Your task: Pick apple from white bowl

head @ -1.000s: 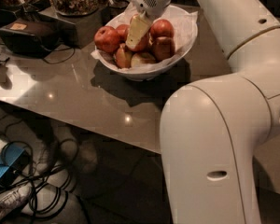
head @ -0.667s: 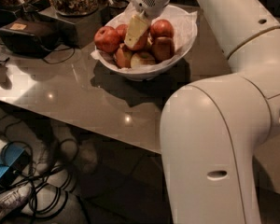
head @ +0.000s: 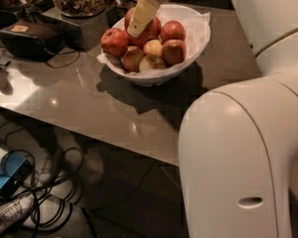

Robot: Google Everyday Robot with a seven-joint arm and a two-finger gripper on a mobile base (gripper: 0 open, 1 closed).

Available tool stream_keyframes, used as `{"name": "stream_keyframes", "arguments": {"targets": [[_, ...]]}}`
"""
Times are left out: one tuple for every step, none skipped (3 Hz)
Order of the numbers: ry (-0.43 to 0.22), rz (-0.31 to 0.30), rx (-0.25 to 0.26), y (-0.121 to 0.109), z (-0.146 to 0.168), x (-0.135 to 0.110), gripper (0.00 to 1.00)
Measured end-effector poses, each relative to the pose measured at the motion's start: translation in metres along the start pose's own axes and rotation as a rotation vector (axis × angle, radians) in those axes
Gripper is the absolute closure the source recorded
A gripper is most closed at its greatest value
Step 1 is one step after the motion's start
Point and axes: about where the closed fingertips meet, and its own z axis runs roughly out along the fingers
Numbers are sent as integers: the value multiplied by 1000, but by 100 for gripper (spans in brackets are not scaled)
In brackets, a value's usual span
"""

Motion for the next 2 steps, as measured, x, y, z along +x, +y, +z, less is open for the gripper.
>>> {"name": "stream_keyframes", "arguments": {"targets": [[-57, -70, -29, 21, -21, -20, 100], [-92, -156, -36, 41, -38, -41, 100]]}}
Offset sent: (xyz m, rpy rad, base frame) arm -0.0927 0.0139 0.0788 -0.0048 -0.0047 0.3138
